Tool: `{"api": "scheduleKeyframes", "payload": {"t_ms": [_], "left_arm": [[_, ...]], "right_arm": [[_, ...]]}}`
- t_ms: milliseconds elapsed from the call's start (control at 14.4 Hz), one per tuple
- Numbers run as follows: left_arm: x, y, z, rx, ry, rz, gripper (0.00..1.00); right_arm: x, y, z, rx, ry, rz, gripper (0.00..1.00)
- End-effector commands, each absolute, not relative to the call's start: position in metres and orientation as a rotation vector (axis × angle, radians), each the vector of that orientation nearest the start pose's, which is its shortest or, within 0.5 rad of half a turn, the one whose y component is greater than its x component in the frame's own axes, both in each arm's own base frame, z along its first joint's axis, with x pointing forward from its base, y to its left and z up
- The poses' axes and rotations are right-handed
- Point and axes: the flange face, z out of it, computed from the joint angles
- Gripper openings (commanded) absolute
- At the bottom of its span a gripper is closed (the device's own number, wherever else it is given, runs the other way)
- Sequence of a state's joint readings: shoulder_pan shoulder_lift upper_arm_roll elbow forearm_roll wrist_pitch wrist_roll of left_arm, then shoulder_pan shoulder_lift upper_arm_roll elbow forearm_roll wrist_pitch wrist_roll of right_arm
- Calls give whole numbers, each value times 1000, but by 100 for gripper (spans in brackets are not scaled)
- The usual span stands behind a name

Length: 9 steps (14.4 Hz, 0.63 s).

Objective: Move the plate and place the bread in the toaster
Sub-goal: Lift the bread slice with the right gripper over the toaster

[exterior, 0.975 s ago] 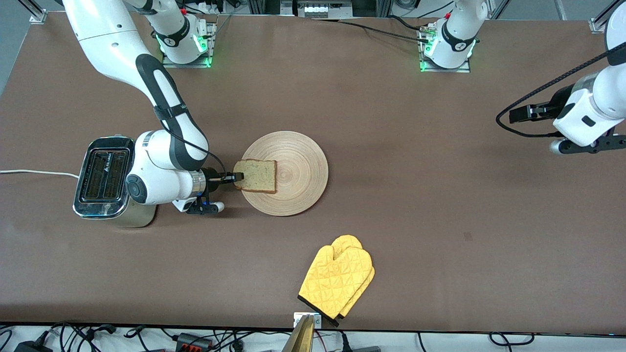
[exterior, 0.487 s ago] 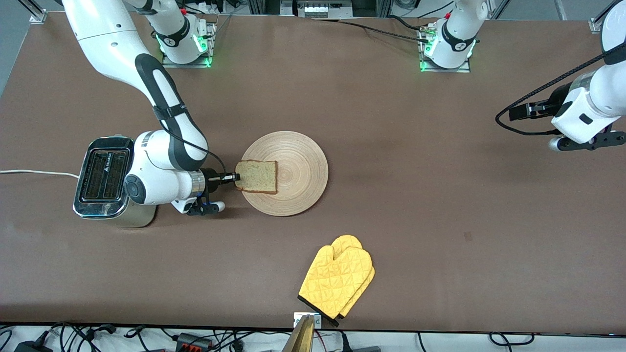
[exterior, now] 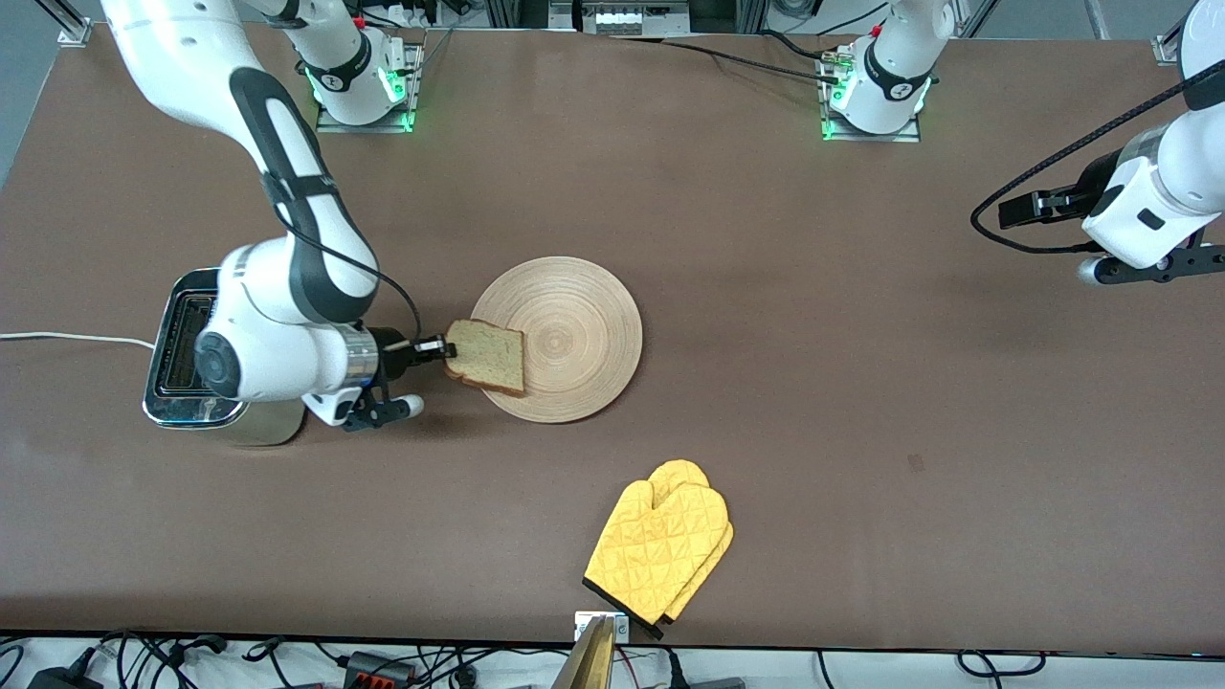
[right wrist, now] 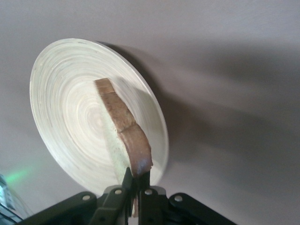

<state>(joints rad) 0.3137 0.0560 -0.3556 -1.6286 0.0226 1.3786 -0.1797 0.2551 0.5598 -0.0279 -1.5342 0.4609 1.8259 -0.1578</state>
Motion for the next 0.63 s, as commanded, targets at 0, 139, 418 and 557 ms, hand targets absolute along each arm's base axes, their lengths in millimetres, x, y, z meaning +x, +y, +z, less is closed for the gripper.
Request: {"api": "scheduleKeyframes", "payload": {"t_ms": [0, 139, 418, 557], "left_arm": [[542, -7, 562, -3121, -250, 375, 100], [546, 2, 563, -3130, -263, 344, 100], [548, 5, 562, -3155, -93, 357, 100], [549, 9, 561, -3158, -82, 354, 100]], "right_arm": [[649, 146, 391, -2780, -310, 390, 0], [656, 111, 428, -2909, -267, 428, 0], [658, 49, 460, -3125, -192, 496, 0], [653, 24, 482, -3196, -112, 530, 0]]}}
